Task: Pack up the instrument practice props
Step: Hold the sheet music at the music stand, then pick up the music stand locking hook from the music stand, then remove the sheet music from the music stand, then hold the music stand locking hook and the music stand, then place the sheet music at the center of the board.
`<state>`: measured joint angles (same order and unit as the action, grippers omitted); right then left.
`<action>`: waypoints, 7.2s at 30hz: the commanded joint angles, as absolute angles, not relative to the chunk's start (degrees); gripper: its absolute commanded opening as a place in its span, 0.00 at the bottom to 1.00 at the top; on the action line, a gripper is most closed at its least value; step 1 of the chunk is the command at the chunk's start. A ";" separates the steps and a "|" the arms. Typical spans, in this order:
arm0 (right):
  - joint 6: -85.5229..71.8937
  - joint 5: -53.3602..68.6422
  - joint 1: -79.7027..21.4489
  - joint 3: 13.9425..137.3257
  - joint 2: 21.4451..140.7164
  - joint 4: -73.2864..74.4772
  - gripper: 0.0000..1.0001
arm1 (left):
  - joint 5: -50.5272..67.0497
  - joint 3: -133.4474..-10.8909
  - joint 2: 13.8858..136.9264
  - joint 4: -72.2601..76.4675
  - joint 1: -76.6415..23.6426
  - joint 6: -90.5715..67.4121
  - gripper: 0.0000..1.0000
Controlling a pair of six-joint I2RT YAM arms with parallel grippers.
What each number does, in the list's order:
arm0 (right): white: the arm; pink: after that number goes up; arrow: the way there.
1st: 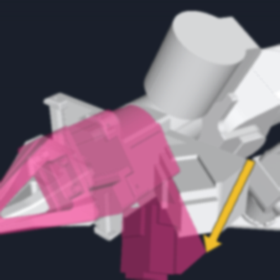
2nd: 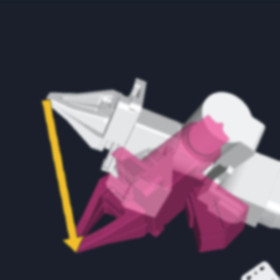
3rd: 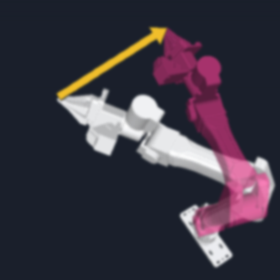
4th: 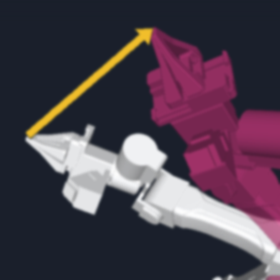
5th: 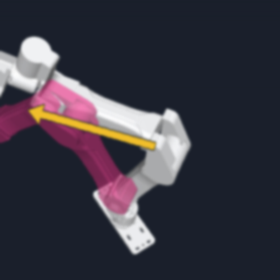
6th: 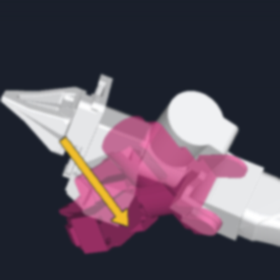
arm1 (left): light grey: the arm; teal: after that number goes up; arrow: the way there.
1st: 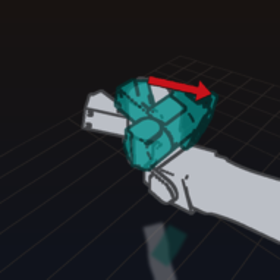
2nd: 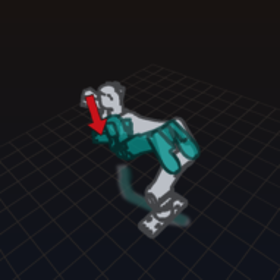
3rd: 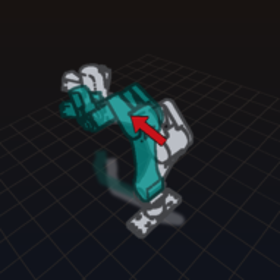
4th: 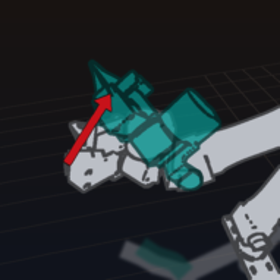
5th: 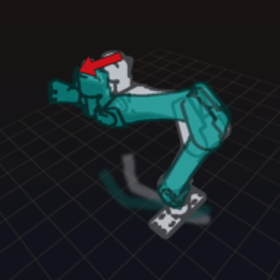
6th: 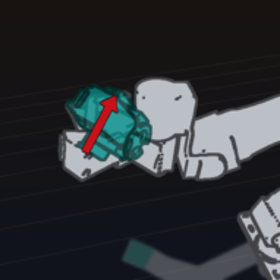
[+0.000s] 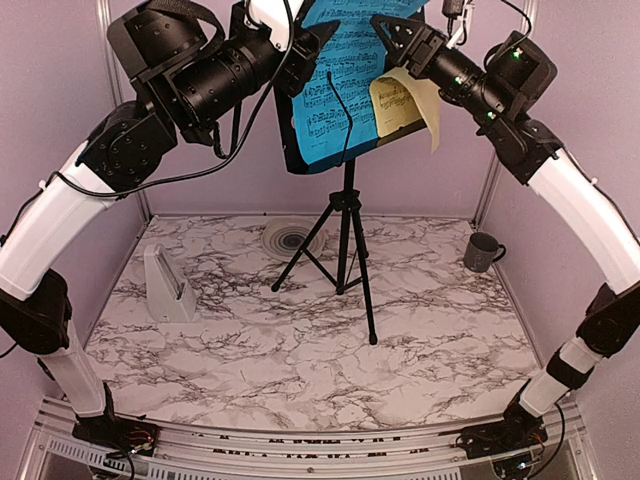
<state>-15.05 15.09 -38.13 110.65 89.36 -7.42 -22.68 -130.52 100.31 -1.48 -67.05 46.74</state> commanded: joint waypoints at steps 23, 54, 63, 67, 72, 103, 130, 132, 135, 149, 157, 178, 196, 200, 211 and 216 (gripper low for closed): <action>-22.48 21.15 -39.69 104.51 82.80 3.59 0.53 | -29.68 -136.05 104.06 5.07 -67.41 48.33 0.00; -21.78 16.62 -45.70 107.12 86.14 16.85 0.24 | -31.13 -136.21 104.36 5.63 -68.20 49.45 0.00; -22.10 16.85 -45.68 106.64 85.29 16.24 0.00 | -32.02 -136.47 104.35 5.83 -68.46 50.13 0.00; -22.41 16.62 -45.70 104.56 84.05 14.09 0.00 | -32.41 -136.49 104.16 5.89 -68.64 50.27 0.00; -22.49 16.14 -45.68 100.99 82.31 10.16 0.00 | -33.30 -136.49 103.88 5.80 -68.81 50.40 0.00; -22.90 14.34 -45.70 95.81 81.19 4.22 0.00 | -41.69 -129.59 91.63 2.97 -71.77 45.68 0.00; -22.90 13.45 -45.70 97.65 83.56 4.92 0.00 | -51.01 -105.35 68.85 0.33 -73.21 40.33 0.00; -22.98 13.30 -45.70 97.81 83.80 4.92 0.03 | -51.13 -104.83 69.01 0.24 -73.13 40.02 0.00; -23.18 13.12 -45.70 97.57 83.85 4.88 0.14 | -51.61 -104.41 69.77 -0.43 -73.13 39.22 0.00; -21.82 13.93 -45.70 94.11 79.17 3.16 0.36 | -52.42 -101.25 69.71 -13.11 -70.84 22.82 0.00; -20.38 14.99 -45.66 91.01 75.56 1.62 0.40 | -52.81 -97.64 67.36 -26.24 -69.93 9.22 0.00; -17.77 7.84 -45.70 83.24 65.58 2.32 0.40 | -11.79 -84.51 72.00 -45.21 -43.82 -27.94 0.00; -16.72 5.46 -45.66 82.41 63.13 4.33 0.39 | 9.35 -76.42 93.17 -29.67 -25.10 -24.39 0.00; -16.13 4.87 -45.70 82.40 62.80 5.10 0.39 | 5.50 -80.20 98.30 -32.81 -24.69 -22.14 0.00; -15.33 3.34 -45.70 81.58 61.98 5.54 0.39 | -2.67 -86.75 104.72 -38.13 -22.69 -18.11 0.00; -15.02 2.50 -45.70 81.23 62.01 5.49 0.39 | -2.71 -86.49 104.99 -39.16 -21.66 -17.41 0.02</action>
<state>-15.92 3.75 -45.69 81.65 62.85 5.02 -1.34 -85.78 104.22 -35.68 -22.48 -19.00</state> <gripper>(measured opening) 0.391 0.010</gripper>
